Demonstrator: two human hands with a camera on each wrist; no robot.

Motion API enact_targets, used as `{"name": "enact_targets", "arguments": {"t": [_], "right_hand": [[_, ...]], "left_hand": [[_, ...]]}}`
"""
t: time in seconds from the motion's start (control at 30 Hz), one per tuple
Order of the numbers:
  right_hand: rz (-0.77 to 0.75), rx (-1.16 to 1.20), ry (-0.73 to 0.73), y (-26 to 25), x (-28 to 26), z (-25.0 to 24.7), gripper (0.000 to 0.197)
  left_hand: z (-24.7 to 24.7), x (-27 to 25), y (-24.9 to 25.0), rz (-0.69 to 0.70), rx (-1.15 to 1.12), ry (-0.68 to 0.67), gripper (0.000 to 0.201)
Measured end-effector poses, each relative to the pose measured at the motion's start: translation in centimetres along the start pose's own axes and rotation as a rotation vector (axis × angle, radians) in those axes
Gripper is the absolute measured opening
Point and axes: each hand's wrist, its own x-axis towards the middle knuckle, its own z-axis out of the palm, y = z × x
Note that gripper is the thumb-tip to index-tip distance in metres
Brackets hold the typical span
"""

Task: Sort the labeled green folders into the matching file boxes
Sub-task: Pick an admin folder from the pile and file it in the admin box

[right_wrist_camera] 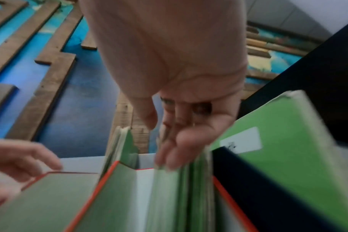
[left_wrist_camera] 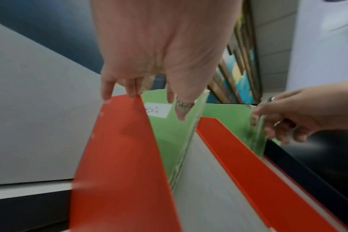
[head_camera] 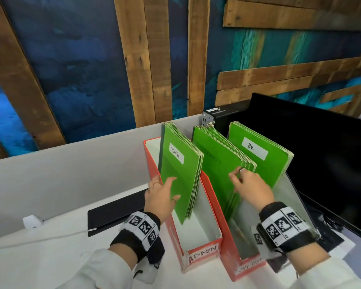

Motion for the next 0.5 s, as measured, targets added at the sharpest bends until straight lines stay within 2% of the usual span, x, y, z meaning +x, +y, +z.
{"name": "enact_targets", "arguments": {"t": [0.07,0.13,0.2,0.27,0.33,0.5], "right_hand": [[0.067,-0.144,-0.076,1.6,0.2,-0.3,0.025],[0.071,-0.171,-0.097,2.8,0.4,0.2,0.021],[0.042,-0.14,-0.058,3.3,0.5,0.8,0.018],[0.006,-0.122,-0.023,3.4,0.5,1.1,0.014],[-0.013,-0.137,-0.023,3.4,0.5,1.1,0.012],[-0.079,-0.128,-0.047,3.2,0.3,1.6,0.02]], "left_hand": [[-0.3,-0.3,2.2,0.129,0.057,0.131,0.041],[-0.1,-0.4,4.4,0.275,0.113,0.204,0.035],[0.3,-0.3,6.3,0.374,0.106,0.126,0.038],[1.2,-0.1,7.7,0.393,0.118,-0.038,0.044],[2.0,0.2,8.3,0.384,0.169,-0.138,0.044],[2.8,0.3,8.2,0.374,0.221,-0.209,0.038]]}}
